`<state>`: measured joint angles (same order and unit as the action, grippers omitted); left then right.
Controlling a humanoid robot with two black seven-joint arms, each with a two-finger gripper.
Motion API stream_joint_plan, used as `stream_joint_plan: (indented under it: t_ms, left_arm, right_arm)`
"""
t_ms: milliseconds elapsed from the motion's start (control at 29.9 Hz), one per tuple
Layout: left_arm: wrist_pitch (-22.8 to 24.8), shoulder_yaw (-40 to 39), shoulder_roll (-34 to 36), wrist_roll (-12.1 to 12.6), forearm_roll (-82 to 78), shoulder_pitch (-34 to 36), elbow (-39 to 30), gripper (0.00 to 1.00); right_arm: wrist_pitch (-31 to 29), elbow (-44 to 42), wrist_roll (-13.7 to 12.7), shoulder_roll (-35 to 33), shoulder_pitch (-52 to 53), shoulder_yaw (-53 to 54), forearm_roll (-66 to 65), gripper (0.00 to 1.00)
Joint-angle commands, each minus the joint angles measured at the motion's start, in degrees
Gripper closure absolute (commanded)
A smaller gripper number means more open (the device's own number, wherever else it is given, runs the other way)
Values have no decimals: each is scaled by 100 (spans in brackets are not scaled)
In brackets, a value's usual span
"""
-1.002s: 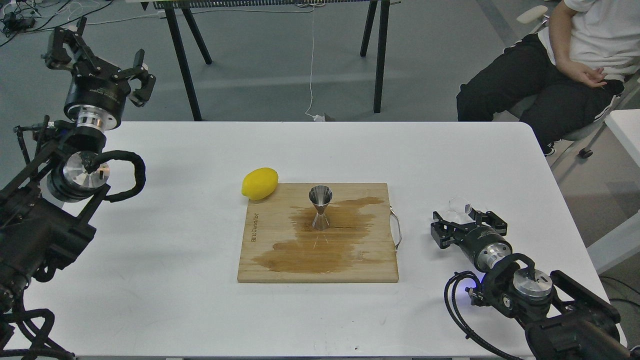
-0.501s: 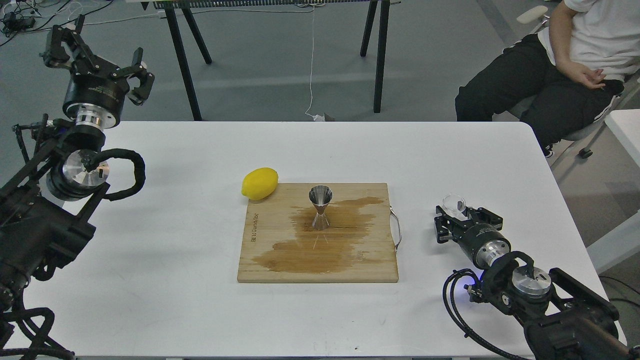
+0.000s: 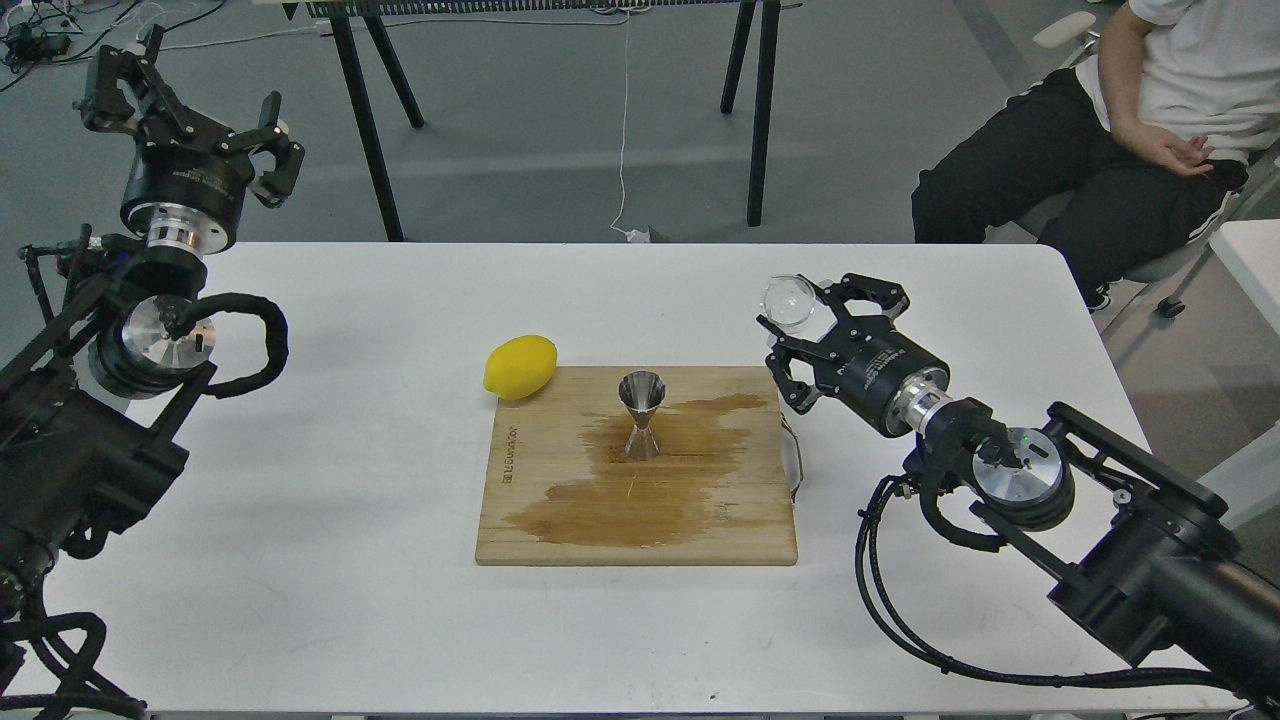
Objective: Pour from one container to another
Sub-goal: 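Reach the right gripper toward the jigger on the board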
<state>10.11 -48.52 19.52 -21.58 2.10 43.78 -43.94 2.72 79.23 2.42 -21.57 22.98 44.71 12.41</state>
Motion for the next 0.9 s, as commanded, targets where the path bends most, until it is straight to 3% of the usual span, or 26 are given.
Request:
stream_joint_plan:
  t_ms: [0, 468, 601, 868]
  left_arm:
    - [0, 0, 17, 5, 1, -1, 0, 0]
    - [0, 0, 43, -12, 1, -10, 0, 0]
    - [0, 0, 52, -56, 1, -10, 0, 0]
    - [0, 0, 52, -65, 1, -18, 0, 0]
  right_arm:
    - [53, -4, 39, 30, 338, -454, -476, 62]
    - [1186, -22, 22, 557, 804, -964, -2944, 62]
    - [1275, -57, 21, 706, 795, -1227, -3692, 62]
    - [1310, -144, 22, 847, 787, -1404, -3799, 62]
